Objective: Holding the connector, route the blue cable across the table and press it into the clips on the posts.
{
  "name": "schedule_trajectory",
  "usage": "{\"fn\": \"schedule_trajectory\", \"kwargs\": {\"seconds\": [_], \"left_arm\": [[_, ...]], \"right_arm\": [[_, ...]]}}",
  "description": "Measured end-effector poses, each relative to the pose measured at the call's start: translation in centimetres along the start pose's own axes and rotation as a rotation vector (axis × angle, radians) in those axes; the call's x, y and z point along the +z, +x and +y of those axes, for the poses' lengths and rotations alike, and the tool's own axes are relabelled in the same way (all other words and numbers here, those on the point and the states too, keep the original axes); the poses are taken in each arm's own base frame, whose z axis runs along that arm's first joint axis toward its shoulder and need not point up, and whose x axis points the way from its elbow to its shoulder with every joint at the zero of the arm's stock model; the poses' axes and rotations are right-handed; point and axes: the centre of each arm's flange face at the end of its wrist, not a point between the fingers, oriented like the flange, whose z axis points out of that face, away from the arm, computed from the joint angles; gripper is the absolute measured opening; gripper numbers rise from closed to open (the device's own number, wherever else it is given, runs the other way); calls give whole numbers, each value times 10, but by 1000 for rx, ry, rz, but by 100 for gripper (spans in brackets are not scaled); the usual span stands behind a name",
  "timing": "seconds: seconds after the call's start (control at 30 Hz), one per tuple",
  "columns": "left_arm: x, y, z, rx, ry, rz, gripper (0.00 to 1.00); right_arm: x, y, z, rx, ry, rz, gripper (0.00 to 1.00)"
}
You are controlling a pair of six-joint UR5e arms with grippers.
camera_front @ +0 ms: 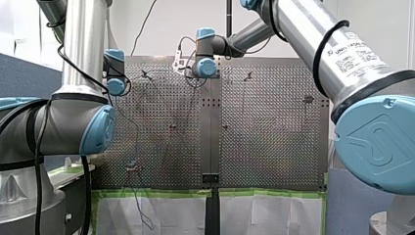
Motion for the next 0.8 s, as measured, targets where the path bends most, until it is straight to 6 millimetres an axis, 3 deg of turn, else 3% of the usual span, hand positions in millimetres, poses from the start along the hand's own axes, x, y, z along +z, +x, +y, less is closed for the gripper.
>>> {"fn": "schedule_trajectory", "kwargs": {"seconds": [0.23, 0.47, 0.8], "left_arm": [[1, -1, 5, -9, -11, 5, 0], [0, -1, 8, -9, -24, 13, 0], [0, -2, 10, -12, -34, 10, 0]], "right_arm": [[2, 0, -2, -16, 5, -4, 0], [5, -18, -13, -68, 14, -54, 0], [5, -17, -21, -76, 18, -58, 0]]}}
